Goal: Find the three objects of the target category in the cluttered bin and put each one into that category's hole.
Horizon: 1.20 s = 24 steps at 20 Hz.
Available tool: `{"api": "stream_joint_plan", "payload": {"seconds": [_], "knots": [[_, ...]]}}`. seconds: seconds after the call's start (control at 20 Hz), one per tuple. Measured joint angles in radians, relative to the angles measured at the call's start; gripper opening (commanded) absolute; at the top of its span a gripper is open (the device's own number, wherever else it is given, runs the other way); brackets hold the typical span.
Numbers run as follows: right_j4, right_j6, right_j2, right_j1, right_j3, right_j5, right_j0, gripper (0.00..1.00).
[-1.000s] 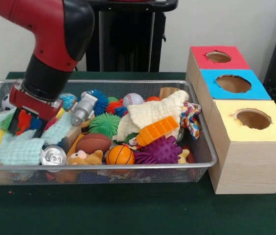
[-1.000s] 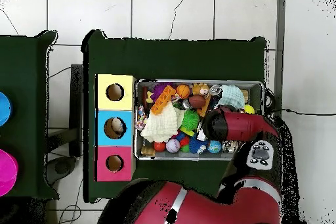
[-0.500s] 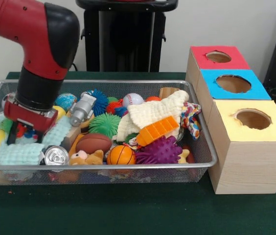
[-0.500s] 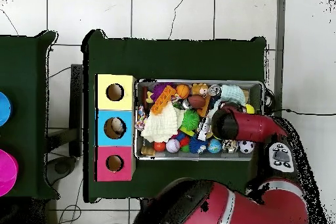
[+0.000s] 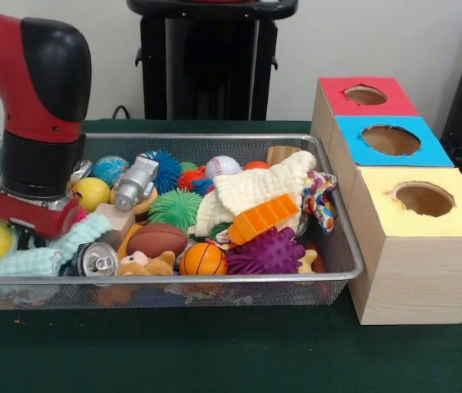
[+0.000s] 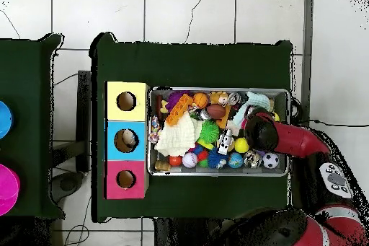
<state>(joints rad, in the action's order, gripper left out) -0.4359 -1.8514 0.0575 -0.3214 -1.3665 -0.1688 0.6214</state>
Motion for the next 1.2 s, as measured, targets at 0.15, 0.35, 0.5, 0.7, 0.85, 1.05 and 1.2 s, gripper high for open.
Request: {"api": "stream_joint_plan", "payload": {"seconds": [0.15, 0.35, 0.5, 0.7, 0.85, 1.05, 1.2], "knots": [[-0.014, 0.000, 0.010, -0.006, -0.003, -0.002, 0.005, 0.00], [-0.017, 0.000, 0.010, -0.026, -0.023, -0.009, -0.011, 0.00], [-0.014, 0.000, 0.009, -0.055, -0.046, -0.044, -0.038, 0.00], [-0.001, 0.000, 0.010, -0.088, -0.064, -0.107, -0.073, 0.00], [0.008, 0.000, 0.006, -0.115, -0.075, -0.164, -0.111, 0.00], [0.032, 0.000, -0.001, -0.142, -0.093, -0.221, -0.157, 0.00], [0.068, 0.000, -0.002, -0.154, -0.111, -0.254, -0.186, 0.00]]}}
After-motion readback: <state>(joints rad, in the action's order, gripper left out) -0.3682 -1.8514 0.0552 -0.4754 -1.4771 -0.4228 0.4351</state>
